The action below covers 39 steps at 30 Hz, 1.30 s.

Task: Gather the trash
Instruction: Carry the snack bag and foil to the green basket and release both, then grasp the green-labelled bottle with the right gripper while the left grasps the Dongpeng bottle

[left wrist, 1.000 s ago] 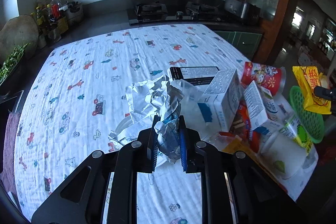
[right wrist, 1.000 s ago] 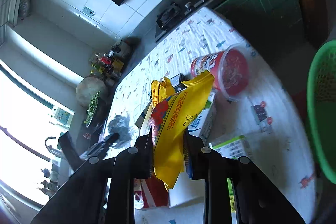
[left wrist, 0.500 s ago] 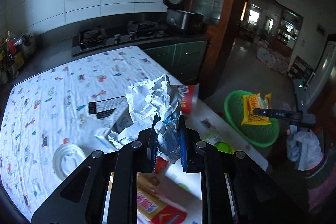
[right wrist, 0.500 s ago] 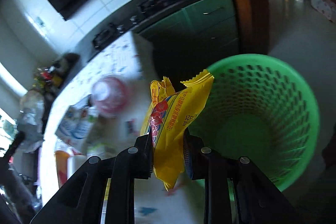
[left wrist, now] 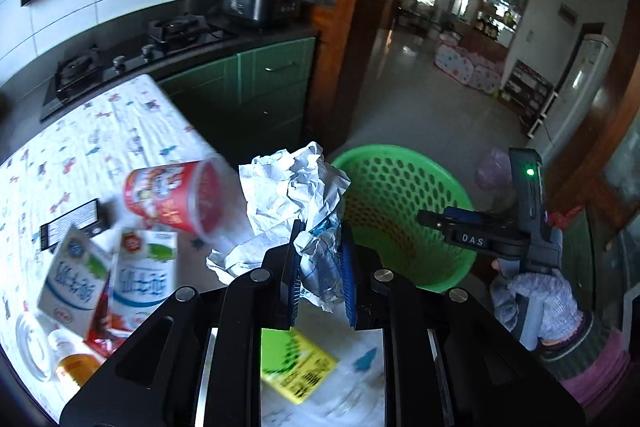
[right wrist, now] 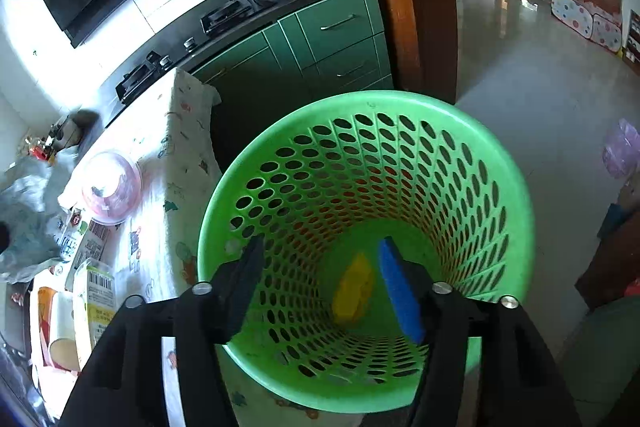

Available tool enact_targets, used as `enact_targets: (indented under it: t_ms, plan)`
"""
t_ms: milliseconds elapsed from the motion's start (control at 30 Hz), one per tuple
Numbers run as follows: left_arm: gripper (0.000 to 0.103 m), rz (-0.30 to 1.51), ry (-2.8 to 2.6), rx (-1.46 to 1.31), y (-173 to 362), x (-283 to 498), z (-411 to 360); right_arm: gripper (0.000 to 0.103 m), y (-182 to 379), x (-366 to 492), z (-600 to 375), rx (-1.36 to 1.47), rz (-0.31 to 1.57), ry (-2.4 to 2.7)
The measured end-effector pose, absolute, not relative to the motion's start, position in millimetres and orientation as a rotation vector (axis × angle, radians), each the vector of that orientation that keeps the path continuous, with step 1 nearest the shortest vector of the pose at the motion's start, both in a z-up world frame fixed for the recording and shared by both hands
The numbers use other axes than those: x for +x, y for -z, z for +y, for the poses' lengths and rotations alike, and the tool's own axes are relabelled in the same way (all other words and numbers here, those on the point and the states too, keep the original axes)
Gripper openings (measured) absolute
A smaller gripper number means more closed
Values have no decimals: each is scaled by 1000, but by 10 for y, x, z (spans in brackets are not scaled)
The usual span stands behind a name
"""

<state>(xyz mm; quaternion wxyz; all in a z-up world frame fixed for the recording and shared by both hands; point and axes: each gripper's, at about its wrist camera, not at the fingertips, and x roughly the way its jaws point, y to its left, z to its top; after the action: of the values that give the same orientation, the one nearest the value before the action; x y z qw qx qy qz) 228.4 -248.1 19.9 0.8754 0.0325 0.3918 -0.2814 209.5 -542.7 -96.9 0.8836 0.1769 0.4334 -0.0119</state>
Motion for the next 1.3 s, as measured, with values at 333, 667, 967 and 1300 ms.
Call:
enact_targets:
  t_ms: [333,667,967,1300]
  plan:
    - [18,879,687,84,29,2437,-3237,86,694,1692,-5436,249,811,75]
    - [63,896,702,89,183,2367,-3564,92,667,1334,-5506,223,759,104]
    - [67,873,670,84,78,2219,-3315,92,671,1242,-5399,225,758,73]
    - [72,837,426,76,-172,1868,-2347,94,552,1200,-4873,220,772,-98]
